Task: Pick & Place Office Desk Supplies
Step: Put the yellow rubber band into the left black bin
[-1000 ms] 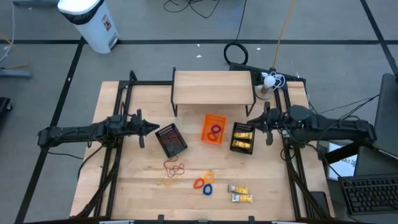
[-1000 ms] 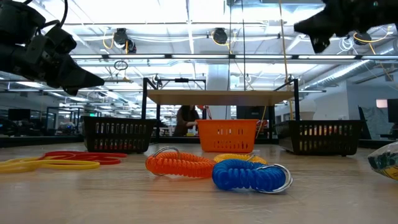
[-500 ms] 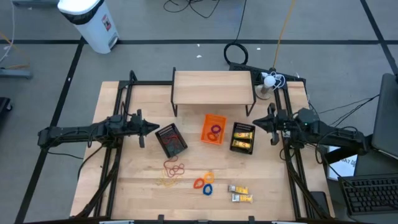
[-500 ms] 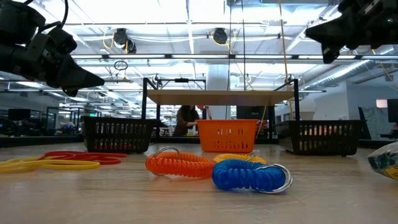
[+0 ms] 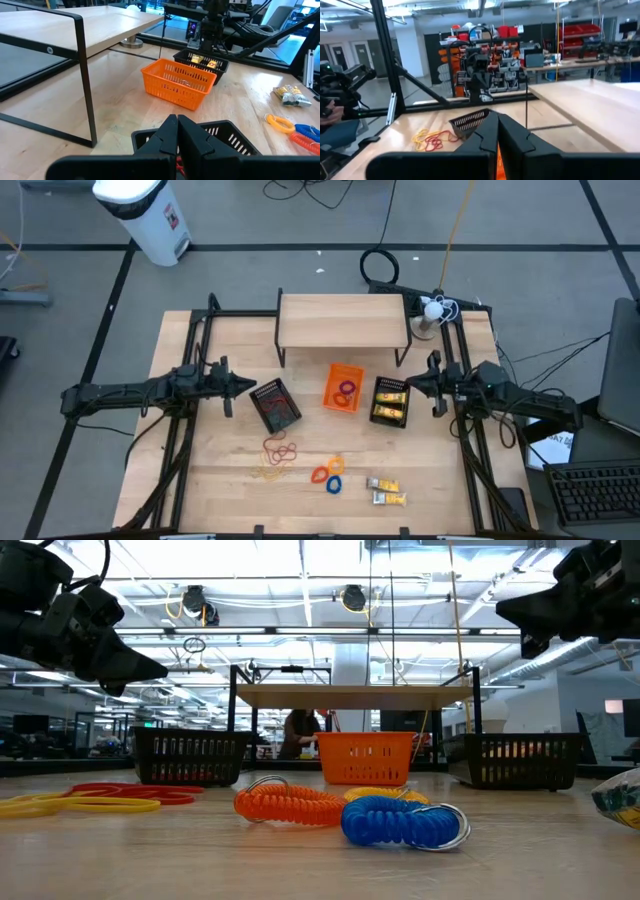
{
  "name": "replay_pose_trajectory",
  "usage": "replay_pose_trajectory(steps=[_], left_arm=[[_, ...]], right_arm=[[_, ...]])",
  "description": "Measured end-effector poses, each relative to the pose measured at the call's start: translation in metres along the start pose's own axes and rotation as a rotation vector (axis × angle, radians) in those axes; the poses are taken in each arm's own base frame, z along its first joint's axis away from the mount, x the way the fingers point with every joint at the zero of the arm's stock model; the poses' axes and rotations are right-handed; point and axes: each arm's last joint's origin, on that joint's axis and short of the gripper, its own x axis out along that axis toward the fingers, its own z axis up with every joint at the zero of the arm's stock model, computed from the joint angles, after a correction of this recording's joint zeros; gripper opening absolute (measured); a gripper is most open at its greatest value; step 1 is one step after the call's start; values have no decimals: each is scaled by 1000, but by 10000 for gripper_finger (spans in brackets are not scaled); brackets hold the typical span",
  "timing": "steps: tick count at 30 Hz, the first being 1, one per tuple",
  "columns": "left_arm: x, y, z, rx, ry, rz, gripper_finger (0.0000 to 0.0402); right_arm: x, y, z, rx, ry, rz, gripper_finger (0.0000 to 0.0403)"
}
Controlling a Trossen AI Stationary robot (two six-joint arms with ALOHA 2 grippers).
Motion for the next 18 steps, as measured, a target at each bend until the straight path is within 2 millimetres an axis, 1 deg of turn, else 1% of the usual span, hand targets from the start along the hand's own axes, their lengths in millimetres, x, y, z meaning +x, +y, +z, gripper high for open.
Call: replay_pose_trajectory(steps=[3, 7, 10, 12, 14, 18], left_arm=[[0, 0, 0, 0, 0, -3, 10], [0, 0, 0, -3, 1, -4, 10], [0, 0, 0, -3, 2, -5, 10], [0, 0, 0, 0, 2, -5, 10], [0, 0, 0, 1, 4, -5, 10], [2, 0, -2, 0, 26, -1, 10]], right_arm=[[0, 0, 0, -27, -9, 1, 1], [1, 0, -8, -35, -21, 35, 2], [1, 1, -5, -14, -63, 56, 1], [1, 0, -7, 6, -57, 55, 1], [2, 0, -11, 18, -15, 47, 1], [2, 0, -11, 21, -12, 48, 1]])
